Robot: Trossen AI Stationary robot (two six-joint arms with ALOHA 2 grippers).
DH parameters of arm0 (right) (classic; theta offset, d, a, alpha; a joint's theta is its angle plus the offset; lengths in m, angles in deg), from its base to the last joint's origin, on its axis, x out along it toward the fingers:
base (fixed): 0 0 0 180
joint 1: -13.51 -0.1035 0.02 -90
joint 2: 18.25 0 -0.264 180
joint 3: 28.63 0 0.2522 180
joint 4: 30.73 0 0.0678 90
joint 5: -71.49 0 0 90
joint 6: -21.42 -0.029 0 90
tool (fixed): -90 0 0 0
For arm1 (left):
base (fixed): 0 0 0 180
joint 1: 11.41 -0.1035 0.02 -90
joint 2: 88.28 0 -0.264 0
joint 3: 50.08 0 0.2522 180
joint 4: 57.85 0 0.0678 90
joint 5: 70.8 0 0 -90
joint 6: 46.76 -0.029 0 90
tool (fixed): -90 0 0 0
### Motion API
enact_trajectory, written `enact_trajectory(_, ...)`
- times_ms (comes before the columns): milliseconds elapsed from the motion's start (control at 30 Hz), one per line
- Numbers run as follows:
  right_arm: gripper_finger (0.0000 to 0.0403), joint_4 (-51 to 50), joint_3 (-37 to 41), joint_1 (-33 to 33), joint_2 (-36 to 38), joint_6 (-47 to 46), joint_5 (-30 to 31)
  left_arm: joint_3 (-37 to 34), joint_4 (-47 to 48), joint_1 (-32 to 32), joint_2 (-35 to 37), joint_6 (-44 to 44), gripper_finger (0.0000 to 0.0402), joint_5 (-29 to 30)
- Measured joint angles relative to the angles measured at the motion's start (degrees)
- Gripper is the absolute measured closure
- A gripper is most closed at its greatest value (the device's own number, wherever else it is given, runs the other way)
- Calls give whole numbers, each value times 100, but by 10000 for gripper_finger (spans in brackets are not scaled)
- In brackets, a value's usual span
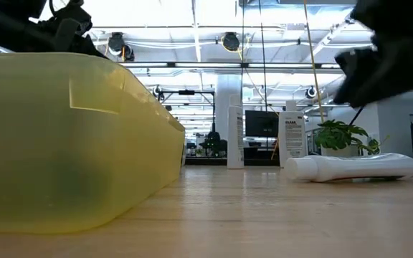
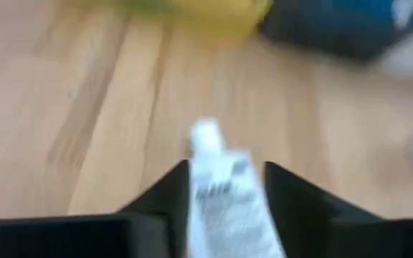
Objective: Pick & Place Kitchen Items
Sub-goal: Put the white plastic restorer bottle into the white bin
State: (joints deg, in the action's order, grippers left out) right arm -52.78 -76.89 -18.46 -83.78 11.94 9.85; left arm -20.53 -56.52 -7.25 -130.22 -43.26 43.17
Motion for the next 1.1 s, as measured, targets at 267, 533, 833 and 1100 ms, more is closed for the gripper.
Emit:
enact_trajectory(267, 86, -1260, 2, 84, -436, -1015, -565, -2, 2, -2, -4, 51, 172, -2)
enact_trajectory(533, 45, -1327, -32, 274, -1491, -455, -286, -2, 19, -2, -4, 122, 172, -4)
enact_trajectory(833, 140, -1560, -20, 742, -1918, -480, -789, -2, 28, 0, -4, 158, 172, -13)
enact_trajectory(1100, 291, -1522, -11, 814, -1880, -633, -791, -2, 13, 0, -4, 312, 172, -15)
